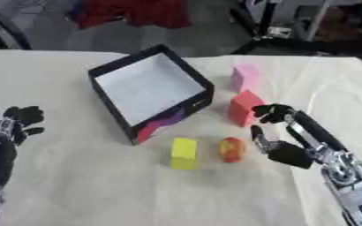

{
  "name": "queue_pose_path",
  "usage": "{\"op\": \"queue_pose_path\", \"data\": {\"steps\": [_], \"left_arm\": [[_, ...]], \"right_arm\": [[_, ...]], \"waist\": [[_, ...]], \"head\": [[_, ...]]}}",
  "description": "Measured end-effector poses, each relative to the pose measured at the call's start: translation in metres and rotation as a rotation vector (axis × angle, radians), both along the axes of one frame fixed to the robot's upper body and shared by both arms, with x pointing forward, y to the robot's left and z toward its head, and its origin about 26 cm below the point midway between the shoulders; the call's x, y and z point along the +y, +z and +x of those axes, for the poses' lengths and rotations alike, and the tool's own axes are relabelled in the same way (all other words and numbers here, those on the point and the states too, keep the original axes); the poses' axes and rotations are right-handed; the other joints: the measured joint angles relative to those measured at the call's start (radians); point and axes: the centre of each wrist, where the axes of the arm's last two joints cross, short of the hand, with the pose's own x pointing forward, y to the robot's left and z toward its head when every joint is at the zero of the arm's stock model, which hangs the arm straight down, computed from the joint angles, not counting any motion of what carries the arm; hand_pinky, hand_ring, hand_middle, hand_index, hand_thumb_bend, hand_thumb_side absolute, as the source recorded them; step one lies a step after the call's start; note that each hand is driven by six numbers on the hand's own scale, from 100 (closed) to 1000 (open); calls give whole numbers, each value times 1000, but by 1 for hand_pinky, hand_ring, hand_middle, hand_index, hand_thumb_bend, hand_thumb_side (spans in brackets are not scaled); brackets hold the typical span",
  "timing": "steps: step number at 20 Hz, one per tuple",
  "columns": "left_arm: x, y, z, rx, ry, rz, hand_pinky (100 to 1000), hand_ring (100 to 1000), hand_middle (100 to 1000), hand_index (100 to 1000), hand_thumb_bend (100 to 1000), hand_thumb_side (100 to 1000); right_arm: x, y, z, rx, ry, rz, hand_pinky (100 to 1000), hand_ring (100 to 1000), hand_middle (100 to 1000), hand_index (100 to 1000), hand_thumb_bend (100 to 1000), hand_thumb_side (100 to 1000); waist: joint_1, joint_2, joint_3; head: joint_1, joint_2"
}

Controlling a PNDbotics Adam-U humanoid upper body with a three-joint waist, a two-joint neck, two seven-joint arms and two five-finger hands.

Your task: Pick up objects on the table and place them in the box.

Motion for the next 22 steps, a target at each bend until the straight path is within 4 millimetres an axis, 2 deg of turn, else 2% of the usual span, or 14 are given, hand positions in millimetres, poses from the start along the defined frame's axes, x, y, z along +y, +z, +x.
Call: {"op": "queue_pose_path", "data": {"steps": [8,14,22], "left_arm": [[-1,0,0,0,-7,1,778,817,740,814,155,1000],[-2,0,0,-1,-7,1,778,816,740,814,155,1000],[-2,0,1,-1,-9,1,779,816,739,814,155,1000]], "right_arm": [[3,-6,19,67,92,-211,821,780,776,893,100,647],[-1,-17,29,126,118,-303,831,791,788,900,100,659],[-5,-20,39,168,157,-414,841,806,800,896,100,677]], "waist": [[0,1,8],[0,1,13],[0,1,15]], "head": [[-1,0],[-1,0],[-4,0]]}}
